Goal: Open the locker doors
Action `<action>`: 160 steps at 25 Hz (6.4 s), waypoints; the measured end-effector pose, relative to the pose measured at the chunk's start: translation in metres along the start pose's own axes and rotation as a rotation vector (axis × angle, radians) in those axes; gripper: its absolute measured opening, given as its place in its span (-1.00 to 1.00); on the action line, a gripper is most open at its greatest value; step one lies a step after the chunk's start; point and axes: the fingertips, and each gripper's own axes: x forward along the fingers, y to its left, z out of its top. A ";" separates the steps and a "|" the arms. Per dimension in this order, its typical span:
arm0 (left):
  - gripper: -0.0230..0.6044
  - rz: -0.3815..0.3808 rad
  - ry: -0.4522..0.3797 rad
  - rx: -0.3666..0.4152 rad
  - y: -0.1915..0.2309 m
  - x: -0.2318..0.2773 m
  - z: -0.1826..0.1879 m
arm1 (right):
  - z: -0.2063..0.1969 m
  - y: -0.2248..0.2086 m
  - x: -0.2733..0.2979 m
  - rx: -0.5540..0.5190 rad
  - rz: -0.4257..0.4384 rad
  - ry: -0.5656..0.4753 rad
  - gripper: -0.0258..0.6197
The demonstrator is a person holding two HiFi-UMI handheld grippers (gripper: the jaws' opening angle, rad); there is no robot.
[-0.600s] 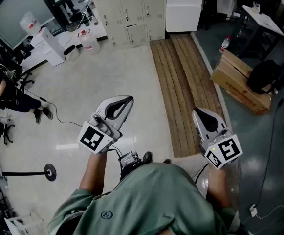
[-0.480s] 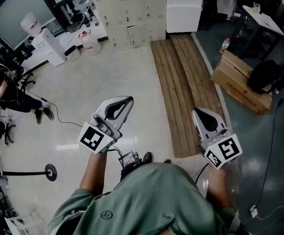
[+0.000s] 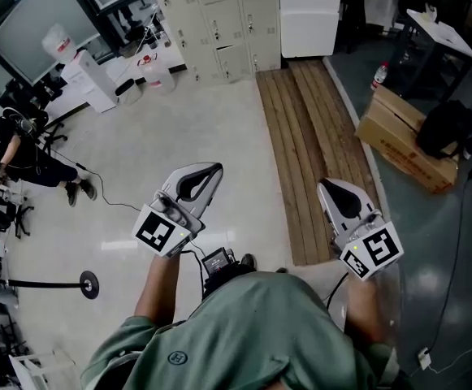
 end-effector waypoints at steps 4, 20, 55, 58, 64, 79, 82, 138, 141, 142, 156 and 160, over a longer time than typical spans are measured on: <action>-0.95 0.012 0.024 -0.009 0.003 0.001 -0.003 | -0.002 -0.004 0.008 0.003 0.020 -0.010 -0.90; -0.95 -0.001 0.010 -0.027 0.148 0.035 -0.044 | -0.002 -0.044 0.150 0.041 -0.015 0.015 -0.90; -0.95 0.189 0.062 -0.017 0.441 0.197 -0.144 | -0.018 -0.254 0.475 0.051 0.163 0.015 -0.90; -0.95 0.207 0.067 -0.018 0.466 0.206 -0.145 | -0.014 -0.273 0.499 0.058 0.160 0.020 -0.90; -0.95 0.213 0.070 -0.019 0.524 0.223 -0.162 | -0.019 -0.300 0.556 0.073 0.142 0.030 -0.90; -0.95 0.130 0.040 -0.053 0.676 0.249 -0.215 | -0.016 -0.331 0.720 0.071 0.066 0.034 -0.90; -0.95 0.143 0.042 -0.069 0.698 0.253 -0.225 | -0.021 -0.339 0.745 0.072 0.076 0.047 -0.90; -0.95 0.439 0.134 -0.161 1.203 0.366 -0.467 | -0.156 -0.481 1.347 0.047 0.296 0.182 -0.90; -0.95 0.476 0.140 -0.174 1.224 0.365 -0.490 | -0.186 -0.481 1.383 0.028 0.310 0.202 -0.90; -0.95 0.486 0.149 -0.178 1.231 0.365 -0.501 | -0.198 -0.480 1.395 0.028 0.312 0.213 -0.90; -0.95 0.557 0.221 -0.300 1.274 0.347 -0.633 | -0.397 -0.459 1.535 0.031 0.246 0.426 -0.87; -0.95 0.579 0.222 -0.327 1.275 0.337 -0.661 | -0.438 -0.459 1.559 0.027 0.188 0.473 -0.67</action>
